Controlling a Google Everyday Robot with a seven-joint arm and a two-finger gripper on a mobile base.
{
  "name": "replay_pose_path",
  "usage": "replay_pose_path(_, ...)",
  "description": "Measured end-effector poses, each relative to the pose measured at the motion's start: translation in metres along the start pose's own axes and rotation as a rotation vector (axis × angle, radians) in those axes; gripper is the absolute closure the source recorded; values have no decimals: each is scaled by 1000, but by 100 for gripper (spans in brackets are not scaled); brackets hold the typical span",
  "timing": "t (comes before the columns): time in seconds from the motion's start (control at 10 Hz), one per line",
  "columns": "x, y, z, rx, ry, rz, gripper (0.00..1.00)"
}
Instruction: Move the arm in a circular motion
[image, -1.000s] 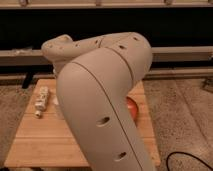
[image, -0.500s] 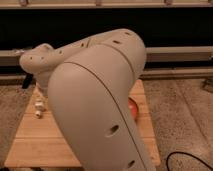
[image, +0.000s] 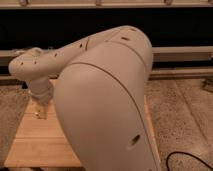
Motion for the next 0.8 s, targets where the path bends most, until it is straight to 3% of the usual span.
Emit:
replay_pose_path(0.2,18,5,-2,-36,6,13,35)
replay_pose_path(0.4,47,6,-5,-84,-4,71,35)
replay_pose_path(0.8,91,-18,-11,-204,-64,295,35)
